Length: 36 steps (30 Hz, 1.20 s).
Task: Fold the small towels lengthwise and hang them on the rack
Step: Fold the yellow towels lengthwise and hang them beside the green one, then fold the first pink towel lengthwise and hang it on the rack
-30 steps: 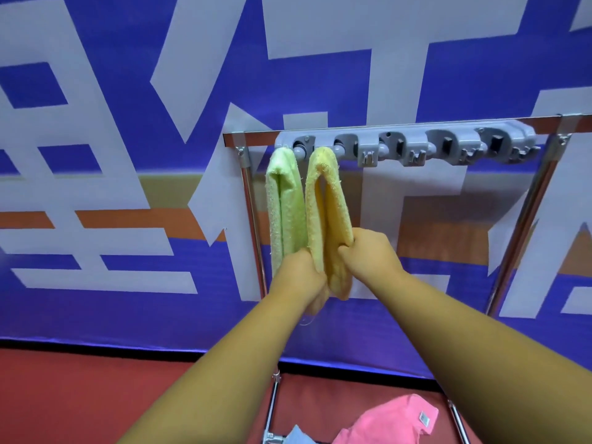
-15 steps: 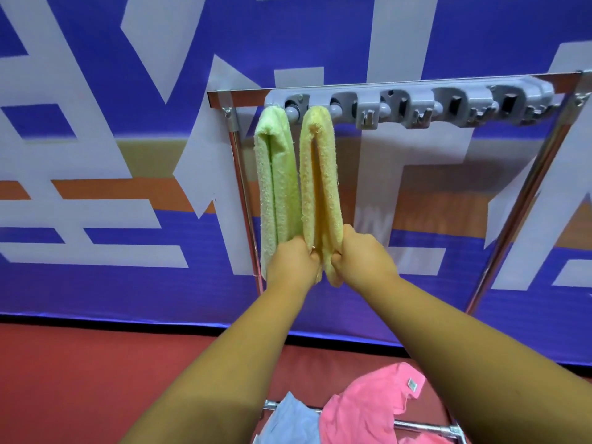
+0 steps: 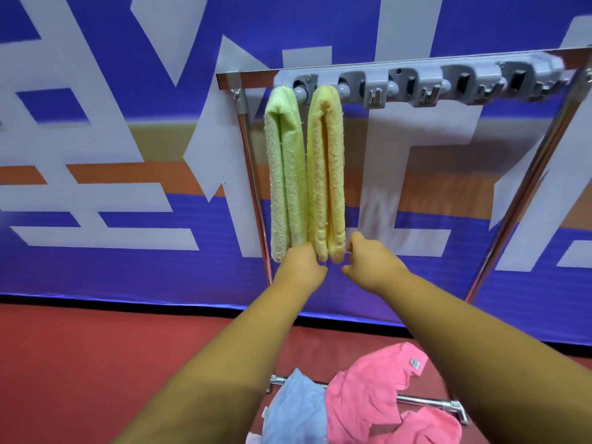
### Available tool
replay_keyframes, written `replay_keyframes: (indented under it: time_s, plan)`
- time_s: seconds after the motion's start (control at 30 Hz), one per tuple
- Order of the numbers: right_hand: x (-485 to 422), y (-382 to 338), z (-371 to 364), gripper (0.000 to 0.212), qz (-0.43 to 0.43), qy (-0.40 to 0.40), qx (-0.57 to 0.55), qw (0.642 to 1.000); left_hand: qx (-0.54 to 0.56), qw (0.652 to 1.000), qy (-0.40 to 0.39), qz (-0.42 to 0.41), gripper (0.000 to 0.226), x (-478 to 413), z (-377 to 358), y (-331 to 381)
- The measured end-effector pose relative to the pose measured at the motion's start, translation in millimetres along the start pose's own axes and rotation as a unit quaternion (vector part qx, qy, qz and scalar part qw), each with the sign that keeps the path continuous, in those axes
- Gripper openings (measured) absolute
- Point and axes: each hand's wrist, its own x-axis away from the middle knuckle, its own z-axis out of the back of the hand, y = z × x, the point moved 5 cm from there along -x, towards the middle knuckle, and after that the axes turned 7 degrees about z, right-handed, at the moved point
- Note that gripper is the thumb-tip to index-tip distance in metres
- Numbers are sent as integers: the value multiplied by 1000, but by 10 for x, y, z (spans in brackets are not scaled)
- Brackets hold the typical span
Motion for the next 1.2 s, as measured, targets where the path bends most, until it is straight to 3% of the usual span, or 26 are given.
replay_keyframes:
  time_s: [0.2,0.33,0.57,0.93,1.1,1.2]
  plan:
    - [269,4,-33,13,-9,-40,11,999,37,998,-48,24,15,260,54,-165]
    - [459,-83,-6,3,5,-32,-4,999,34,998,-33,42,11,444,150,-268]
    - [783,-143,-78,10,12,-3,-66,998,50,996,-58,55,17,769,34,-379]
    - [1073,521,-1384,14,-53,-57,-124,989,24,982,-151,114,19,952,-1325,-1044]
    - [1187,904,-2176,16,-116,-128,-156,972,-21,957,-245,156,20,956,-2168,-1591]
    - [1265,1111,-2638,15,-148,-172,-161,961,-12,945,-262,196,16,941,-2572,-1898]
